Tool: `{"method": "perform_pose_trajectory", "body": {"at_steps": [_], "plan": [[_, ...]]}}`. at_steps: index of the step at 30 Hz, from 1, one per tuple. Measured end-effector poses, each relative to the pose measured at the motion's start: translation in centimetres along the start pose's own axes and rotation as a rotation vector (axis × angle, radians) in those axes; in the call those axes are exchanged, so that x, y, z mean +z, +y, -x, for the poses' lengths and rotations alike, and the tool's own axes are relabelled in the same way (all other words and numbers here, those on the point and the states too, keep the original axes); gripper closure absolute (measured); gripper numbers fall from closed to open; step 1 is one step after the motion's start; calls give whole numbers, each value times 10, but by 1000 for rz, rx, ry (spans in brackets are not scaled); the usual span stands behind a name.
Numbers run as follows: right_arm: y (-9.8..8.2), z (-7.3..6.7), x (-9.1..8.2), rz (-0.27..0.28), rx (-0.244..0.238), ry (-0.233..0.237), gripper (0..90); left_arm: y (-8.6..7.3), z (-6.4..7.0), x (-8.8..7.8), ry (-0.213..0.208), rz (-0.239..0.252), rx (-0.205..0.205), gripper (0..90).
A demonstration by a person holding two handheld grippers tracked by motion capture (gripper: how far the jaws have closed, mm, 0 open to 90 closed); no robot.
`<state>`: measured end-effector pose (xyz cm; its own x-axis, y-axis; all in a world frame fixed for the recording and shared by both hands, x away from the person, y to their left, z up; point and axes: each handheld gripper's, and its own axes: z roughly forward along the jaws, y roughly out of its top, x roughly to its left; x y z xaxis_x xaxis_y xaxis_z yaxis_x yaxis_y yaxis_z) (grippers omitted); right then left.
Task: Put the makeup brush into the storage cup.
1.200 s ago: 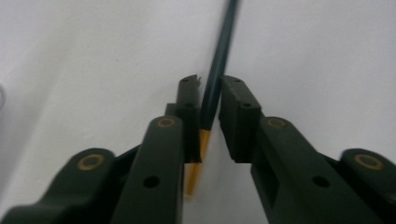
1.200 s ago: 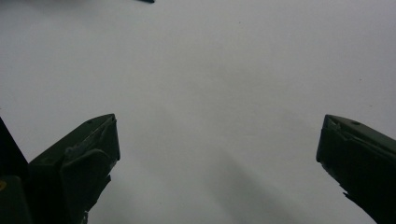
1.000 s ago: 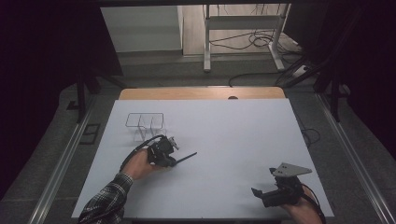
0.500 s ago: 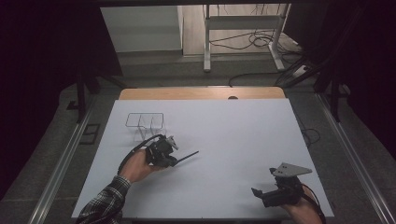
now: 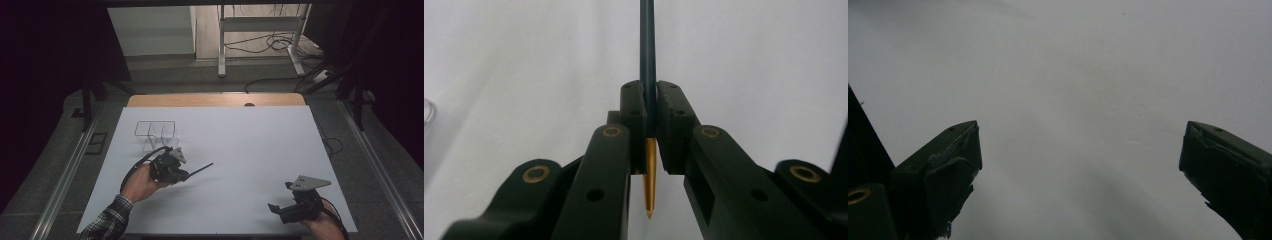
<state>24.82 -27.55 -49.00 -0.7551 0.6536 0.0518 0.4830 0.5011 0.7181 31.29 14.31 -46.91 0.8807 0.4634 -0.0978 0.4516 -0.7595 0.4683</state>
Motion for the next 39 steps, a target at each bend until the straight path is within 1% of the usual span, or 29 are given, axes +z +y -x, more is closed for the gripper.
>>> {"method": "perform_pose_trajectory", "body": {"at_steps": [3, 5, 6, 10, 11, 12, 13, 15, 18, 20, 22, 25, 26, 27, 28, 32, 33, 34, 35, 38, 39], "plan": [[1, -1, 0, 3, -7, 5, 36, -1, 3, -2, 1, 16, 2, 835], [1, 0, 0, 8, 0, 5, 33, -4, 8, -5, -10, 42, 0, 835], [1, 0, 0, 8, 0, 5, 33, -4, 8, -5, -10, 42, 0, 835], [1, 1, -1, 24, 10, -3, 13, -8, 14, -7, -17, 61, 2, 835], [1, 1, -2, 29, 15, -5, 13, -11, 18, -7, -20, 69, 2, 835], [1, 1, -2, 31, 18, -5, 12, -11, 18, -7, -20, 69, 2, 835], [1, 2, -3, 35, 22, -9, 11, -14, 21, -7, -21, 78, 4, 835], [1, 2, -3, 35, 34, -4, 12, -16, 25, -9, -23, 90, 5, 835], [2, 2, -4, 38, 43, 2, 15, -20, 30, -9, -45, 110, 0, 835], [3, 1, -3, 38, 44, 11, 21, -21, 34, -9, -52, 114, 3, 835], [3, 1, -3, 32, 39, 15, 23, -22, 38, -9, -52, 115, 8, 834], [4, 0, -2, 27, 22, 12, 29, -24, 42, -8, -53, 122, 3, 835], [4, 0, -2, 27, 22, 12, 29, -25, 43, -9, -51, 115, 15, 835], [5, -2, -2, 27, 11, 9, 38, -27, 46, -8, -49, 124, 9, 834], [6, -2, -3, 27, 10, 12, 42, -28, 47, -7, -49, 124, 10, 834], [11, -5, -3, 25, 0, 5, 46, -30, 52, -6, -44, 113, 21, 834], [14, -8, -3, 21, -14, 7, 46, -32, 54, -6, -47, 110, 28, 835], [14, -8, -3, 21, -14, 7, 46, -32, 54, -6, -47, 110, 28, 834], [17, -11, -1, 13, -33, 4, 46, -32, 57, -5, -52, 108, 34, 834], [20, -13, 1, 6, -39, 10, 45, -33, 58, -5, -59, 110, 37, 834], [22, -14, 2, 3, -43, 13, 45, -33, 59, -4, -67, 115, 33, 834]]}}
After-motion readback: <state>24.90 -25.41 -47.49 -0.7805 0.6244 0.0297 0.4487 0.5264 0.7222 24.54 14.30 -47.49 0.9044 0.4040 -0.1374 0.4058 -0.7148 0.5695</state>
